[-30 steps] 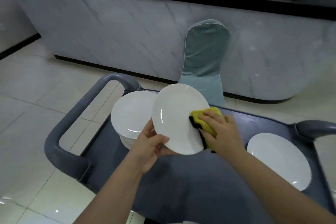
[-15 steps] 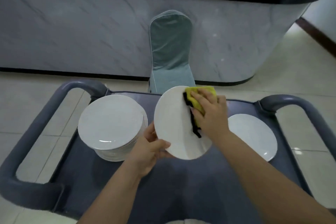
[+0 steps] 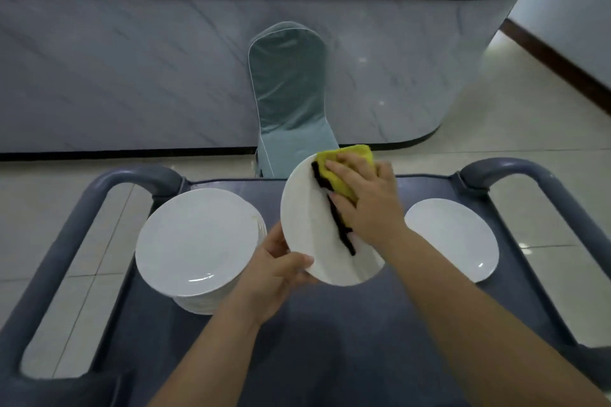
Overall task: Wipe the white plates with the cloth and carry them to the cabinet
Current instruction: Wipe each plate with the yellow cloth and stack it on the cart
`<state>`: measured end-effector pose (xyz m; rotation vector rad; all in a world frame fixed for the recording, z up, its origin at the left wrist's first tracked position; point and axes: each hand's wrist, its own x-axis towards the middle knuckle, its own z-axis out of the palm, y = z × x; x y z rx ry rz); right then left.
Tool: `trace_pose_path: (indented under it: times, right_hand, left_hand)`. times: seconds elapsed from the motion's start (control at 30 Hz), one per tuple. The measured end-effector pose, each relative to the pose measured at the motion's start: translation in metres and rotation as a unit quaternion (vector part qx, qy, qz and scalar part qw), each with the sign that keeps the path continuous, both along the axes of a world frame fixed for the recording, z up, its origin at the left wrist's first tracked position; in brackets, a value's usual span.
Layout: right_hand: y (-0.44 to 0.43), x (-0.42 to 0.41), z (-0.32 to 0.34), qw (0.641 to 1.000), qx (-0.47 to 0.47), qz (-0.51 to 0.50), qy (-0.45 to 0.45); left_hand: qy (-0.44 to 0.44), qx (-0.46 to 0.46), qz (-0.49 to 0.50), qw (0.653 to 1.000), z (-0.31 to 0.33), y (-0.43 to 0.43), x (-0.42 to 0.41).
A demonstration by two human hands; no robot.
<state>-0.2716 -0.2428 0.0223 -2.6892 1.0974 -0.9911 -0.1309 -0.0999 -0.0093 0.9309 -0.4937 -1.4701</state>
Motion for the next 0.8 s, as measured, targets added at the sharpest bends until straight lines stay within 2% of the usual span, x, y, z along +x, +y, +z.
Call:
trace_pose_path:
  times: [0.1,0.2,0.3,0.37,0.4,0.47,0.6,0.67,0.77,0.8]
  right_hand:
    - [0.042,0.001,-0.026,0.991,0.017,0.133,0.032]
    - [0.053,-0.059,-0.045,0.978,-0.036,0.177,0.108]
    - [0.018,-0.095,-0.029,0.983,-0.112,0.08,0.12]
    - [-0.001,-0.079,-0.011,0.991,-0.099,-0.024,0.085]
    - [-0.001,-0.062,-0.004,0.994,-0.079,-0.043,0.063]
    - [0.017,-0.033,-0.004,0.998,-0.055,0.005,0.038]
    - [0.055,-0.06,-0.029,0.982,-0.025,0.155,0.103]
    - [0.047,-0.088,-0.03,0.987,-0.048,0.111,0.104]
    - [0.021,-0.083,-0.015,0.994,-0.027,-0.107,0.025]
    - [0.019,-0.066,-0.009,0.99,-0.005,-0.144,-0.002]
  left_hand:
    - [0.004,-0.012,0.013,1.0,0.003,-0.004,0.004]
    - [0.025,0.019,0.026,0.999,-0.007,0.002,0.011]
    - [0.021,0.04,-0.009,0.999,-0.013,0.007,0.002]
    - [0.015,0.042,-0.039,0.998,-0.012,0.005,-0.01]
    - [0.012,0.035,-0.05,0.998,-0.01,0.001,-0.014]
    - [0.006,0.017,-0.052,0.999,-0.005,-0.007,-0.017]
    - [0.013,0.005,-0.012,1.0,0.001,-0.016,0.0]
    - [0.008,0.009,-0.007,1.0,0.0,-0.014,0.003]
    - [-0.02,0.009,-0.047,0.999,0.001,-0.012,-0.007]
    - [-0.028,0.003,-0.061,0.998,0.002,-0.012,-0.012]
